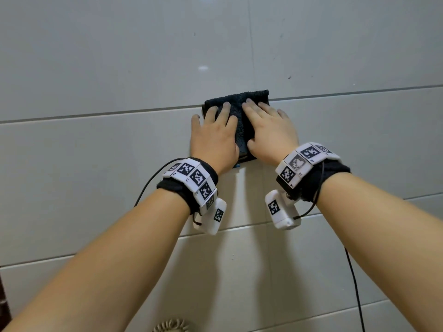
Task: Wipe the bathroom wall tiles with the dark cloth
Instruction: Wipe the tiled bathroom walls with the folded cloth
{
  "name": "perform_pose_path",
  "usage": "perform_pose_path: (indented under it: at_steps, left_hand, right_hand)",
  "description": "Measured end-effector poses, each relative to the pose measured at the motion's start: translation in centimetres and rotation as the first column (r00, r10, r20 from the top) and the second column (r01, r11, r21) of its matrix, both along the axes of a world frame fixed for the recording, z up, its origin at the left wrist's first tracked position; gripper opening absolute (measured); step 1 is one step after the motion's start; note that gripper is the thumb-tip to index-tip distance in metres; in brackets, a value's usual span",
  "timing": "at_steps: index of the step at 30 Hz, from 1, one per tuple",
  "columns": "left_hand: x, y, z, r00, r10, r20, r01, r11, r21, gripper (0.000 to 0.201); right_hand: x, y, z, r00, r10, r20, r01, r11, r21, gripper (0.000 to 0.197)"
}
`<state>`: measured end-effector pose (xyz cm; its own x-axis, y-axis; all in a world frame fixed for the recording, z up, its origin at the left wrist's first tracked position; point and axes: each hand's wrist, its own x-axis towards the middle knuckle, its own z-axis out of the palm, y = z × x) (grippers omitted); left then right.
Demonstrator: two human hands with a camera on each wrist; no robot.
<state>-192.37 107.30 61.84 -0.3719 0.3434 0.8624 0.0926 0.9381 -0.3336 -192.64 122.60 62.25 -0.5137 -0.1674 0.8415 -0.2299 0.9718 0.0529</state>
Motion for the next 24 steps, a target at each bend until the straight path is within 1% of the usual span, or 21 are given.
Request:
perform_pose_path:
  at_steps: [4,7,10,12,14,16,19,22,24]
  left_hand:
    - [-0.6,-0.3,-0.7,1.0,0.004,-0.027,-0.004,1.0,-0.001,0.057]
    - [-1.0,-0.5,-1.1,0.999,-0.017,-0.049,0.018,1.0,0.018,0.056]
    - [-1.2,-0.8,-1.7,0.996,-0.042,-0.074,0.043,0.999,0.012,0.052]
    - [-1.3,-1.1,-2.1,0.995,-0.053,-0.079,0.054,0.999,0.001,0.054]
    - [-1.4,-1.5,-2.4,0.995,-0.063,-0.081,0.063,0.998,-0.002,0.057]
    - [-1.5,-2.0,-2.6,0.993,-0.071,-0.091,0.071,0.997,-0.005,0.059]
    - [-1.7,-2.6,-2.7,0.992,-0.078,-0.103,0.077,0.997,-0.018,0.062]
    - [-1.9,-3.2,-2.5,0.991,-0.087,-0.107,0.084,0.996,-0.028,0.063]
    - [-1.8,-3.7,-2.5,0.991,-0.081,-0.103,0.078,0.996,-0.033,0.065]
  right_hand:
    - [-0.4,-0.3,0.0,0.995,0.033,-0.099,-0.033,0.999,0.001,0.07]
    - [-0.7,-0.6,-0.5,0.982,0.04,-0.185,-0.038,0.999,0.014,0.056]
    - [-0.7,-1.3,-0.8,0.977,0.003,-0.212,-0.002,1.0,0.004,0.037]
    - [-0.8,-1.7,-0.9,0.976,-0.018,-0.218,0.015,1.0,-0.015,0.031]
    - [-1.1,-1.9,-1.3,0.979,0.003,-0.204,-0.014,0.998,-0.053,0.032]
    - [-1.5,-2.0,-1.8,0.985,0.074,-0.154,-0.092,0.989,-0.116,0.036]
    - [-2.0,-2.1,-2.0,0.974,0.193,-0.116,-0.211,0.961,-0.178,0.052]
    - [-2.1,-2.5,-2.0,0.974,0.216,-0.076,-0.225,0.962,-0.154,0.073]
    - [-1.9,-2.9,-2.1,0.98,0.195,-0.043,-0.199,0.972,-0.128,0.076]
